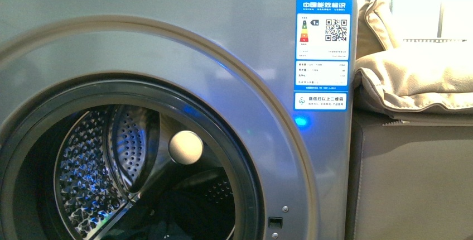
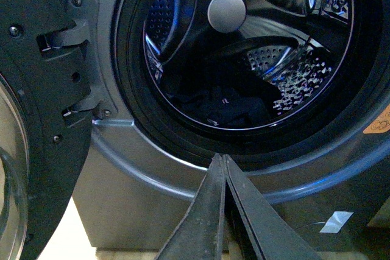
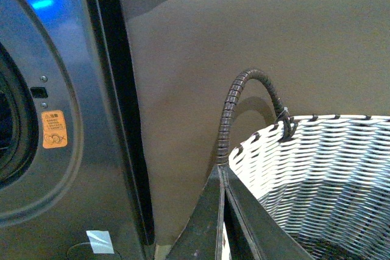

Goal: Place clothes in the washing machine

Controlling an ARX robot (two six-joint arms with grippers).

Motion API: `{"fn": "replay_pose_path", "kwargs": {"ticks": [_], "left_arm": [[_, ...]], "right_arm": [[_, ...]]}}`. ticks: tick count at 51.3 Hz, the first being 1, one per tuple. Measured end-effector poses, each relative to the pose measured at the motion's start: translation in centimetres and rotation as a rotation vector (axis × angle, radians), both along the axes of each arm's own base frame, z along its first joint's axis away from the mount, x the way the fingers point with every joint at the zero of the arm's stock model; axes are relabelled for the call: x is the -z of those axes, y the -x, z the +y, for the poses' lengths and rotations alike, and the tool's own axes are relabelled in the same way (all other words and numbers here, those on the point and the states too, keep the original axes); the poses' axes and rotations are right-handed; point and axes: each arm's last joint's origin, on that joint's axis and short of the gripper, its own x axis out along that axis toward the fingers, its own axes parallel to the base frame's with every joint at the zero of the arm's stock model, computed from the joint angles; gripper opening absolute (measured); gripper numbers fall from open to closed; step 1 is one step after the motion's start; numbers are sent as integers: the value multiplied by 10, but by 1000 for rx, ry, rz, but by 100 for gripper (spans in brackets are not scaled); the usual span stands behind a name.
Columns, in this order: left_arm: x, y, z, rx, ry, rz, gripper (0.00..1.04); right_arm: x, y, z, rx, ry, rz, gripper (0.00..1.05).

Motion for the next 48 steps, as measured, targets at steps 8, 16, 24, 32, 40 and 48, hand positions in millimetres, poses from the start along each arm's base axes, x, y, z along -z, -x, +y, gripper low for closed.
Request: {"fn": "replay_pose_path", "kwargs": {"ticks": [8,16,24,32,40,48], "left_arm": [[0,0,0,0,0,0,4],[0,0,0,0,0,0,4],[0,0,0,0,0,0,19],[0,0,0,0,0,0,59],[0,0,0,0,0,0,98],[0,0,0,0,-2,0,98]], "right_arm": [[0,0,0,0,0,0,2],[0,0,0,0,0,0,2],[0,0,0,0,0,0,18],[0,0,0,0,0,0,57],[0,0,0,0,0,0,96],[0,0,0,0,-1,0,97]]}}
